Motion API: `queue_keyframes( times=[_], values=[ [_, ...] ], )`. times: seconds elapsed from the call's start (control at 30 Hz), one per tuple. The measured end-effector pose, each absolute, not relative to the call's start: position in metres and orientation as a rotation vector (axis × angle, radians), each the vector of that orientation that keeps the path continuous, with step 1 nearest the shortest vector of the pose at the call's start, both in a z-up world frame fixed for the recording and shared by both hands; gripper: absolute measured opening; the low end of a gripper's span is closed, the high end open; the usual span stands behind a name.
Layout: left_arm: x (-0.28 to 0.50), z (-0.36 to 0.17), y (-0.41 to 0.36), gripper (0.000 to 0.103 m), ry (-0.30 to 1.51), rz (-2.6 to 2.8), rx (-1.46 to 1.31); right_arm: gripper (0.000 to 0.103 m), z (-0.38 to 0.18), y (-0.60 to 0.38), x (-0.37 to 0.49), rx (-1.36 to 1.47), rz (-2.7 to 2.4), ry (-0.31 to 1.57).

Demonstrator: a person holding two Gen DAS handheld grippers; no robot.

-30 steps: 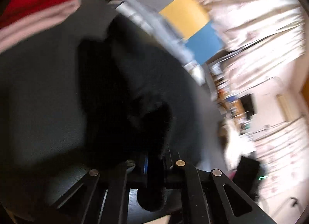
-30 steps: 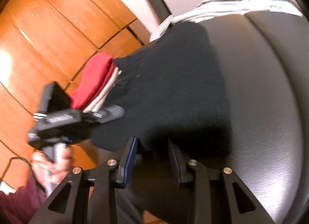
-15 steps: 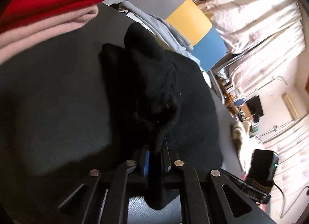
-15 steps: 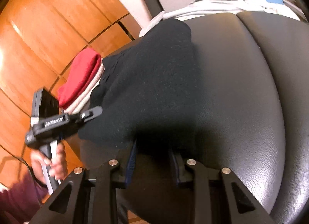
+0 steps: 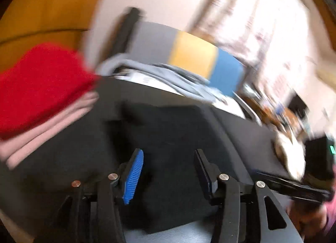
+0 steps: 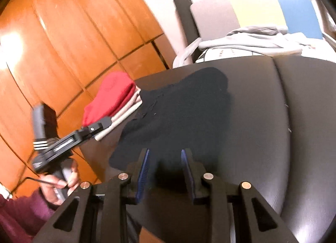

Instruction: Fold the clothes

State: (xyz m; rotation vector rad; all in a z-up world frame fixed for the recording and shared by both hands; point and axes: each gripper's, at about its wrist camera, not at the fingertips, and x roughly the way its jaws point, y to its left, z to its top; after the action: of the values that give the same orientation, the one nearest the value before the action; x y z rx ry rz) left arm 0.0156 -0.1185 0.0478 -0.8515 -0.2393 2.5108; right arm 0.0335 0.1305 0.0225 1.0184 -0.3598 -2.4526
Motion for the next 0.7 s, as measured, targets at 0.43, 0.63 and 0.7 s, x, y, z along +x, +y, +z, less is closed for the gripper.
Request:
queue_keyframes(
  times=[0.43, 0.63, 0.7],
  values=[
    [-0.031, 0.0, -0.126, 0.004, -0.18, 2.557, -1.038, 0.028, -0.011, 0.131, 0.018, 1.212, -2.538, -0.156],
    [-0.011, 0.02, -0.117, 0.036, -0.29, 2.58, -0.875, 0.028, 0.02, 0.094, -0.041, 1.162, -2.426, 0.0],
    [-0.005, 0.02, -0.106, 0.038, -0.252, 2.551, -0.838, 0.028, 0.03, 0.08, -0.063, 1.14, -2.384, 0.057]
  ],
)
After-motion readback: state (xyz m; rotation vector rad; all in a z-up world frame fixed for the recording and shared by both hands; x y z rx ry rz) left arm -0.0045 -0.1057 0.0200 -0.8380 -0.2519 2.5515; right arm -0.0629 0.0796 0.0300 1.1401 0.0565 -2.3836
